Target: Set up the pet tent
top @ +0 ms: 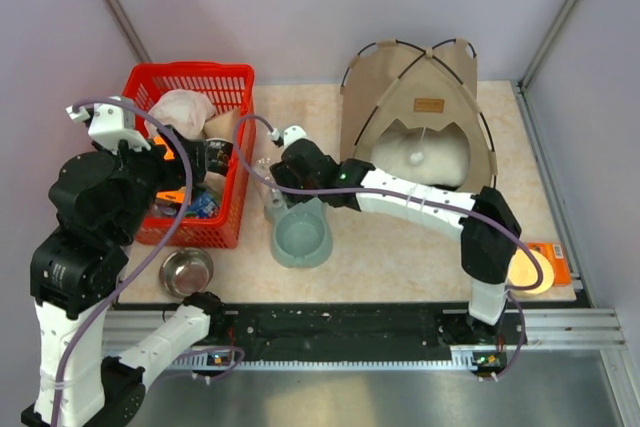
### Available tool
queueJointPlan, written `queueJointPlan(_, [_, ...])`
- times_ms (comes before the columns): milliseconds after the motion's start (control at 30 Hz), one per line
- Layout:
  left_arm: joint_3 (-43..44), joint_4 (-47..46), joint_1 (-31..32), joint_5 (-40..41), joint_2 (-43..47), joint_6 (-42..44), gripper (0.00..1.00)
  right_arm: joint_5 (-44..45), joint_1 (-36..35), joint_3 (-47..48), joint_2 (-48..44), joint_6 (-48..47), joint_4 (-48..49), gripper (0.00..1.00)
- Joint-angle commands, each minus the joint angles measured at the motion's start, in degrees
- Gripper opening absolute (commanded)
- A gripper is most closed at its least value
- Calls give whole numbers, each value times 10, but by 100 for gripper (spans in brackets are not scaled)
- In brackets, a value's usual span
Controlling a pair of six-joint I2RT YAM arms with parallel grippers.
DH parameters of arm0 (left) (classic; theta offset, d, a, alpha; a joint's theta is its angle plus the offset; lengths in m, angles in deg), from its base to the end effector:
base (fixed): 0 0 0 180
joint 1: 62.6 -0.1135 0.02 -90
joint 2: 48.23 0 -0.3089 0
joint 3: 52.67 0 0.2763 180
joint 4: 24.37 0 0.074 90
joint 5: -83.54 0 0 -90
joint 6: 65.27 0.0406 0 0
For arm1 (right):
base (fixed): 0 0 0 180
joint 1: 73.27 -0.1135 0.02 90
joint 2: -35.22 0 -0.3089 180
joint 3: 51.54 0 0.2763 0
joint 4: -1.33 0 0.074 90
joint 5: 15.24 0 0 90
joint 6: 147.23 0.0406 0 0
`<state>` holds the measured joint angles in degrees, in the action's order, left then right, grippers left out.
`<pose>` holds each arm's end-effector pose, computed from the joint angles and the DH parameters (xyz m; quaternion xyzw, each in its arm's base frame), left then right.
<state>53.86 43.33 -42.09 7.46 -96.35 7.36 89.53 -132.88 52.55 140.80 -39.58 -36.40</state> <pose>0.0694 -0.0155 0.5605 -0.0577 0.7583 -0.1213 0.6379 0.2451 0.3975 0.3323 -0.2693 0.8563 0.1747 0.4047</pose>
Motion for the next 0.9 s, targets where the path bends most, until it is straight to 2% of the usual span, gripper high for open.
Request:
queueJointPlan(0, [-6,-14,-1,-9,0,-7,82,-2,-3,18,-59,7,31,62])
queueJointPlan(167, [-14,-8,-1,-14,-3,-12,82,6,-4,49,-90,2,42,73])
queueJointPlan(600, [-73,44,-1,4,10,-61,82,17,-1,114,9,-20,32,73])
queueJointPlan(733, [-94,59,-2,14,22,-80,82,16,-1,94,23,-22,24,72])
queueJointPlan(867, [-108,85,-1,24,32,-103,82,11,-1,34,17,-8,24,69])
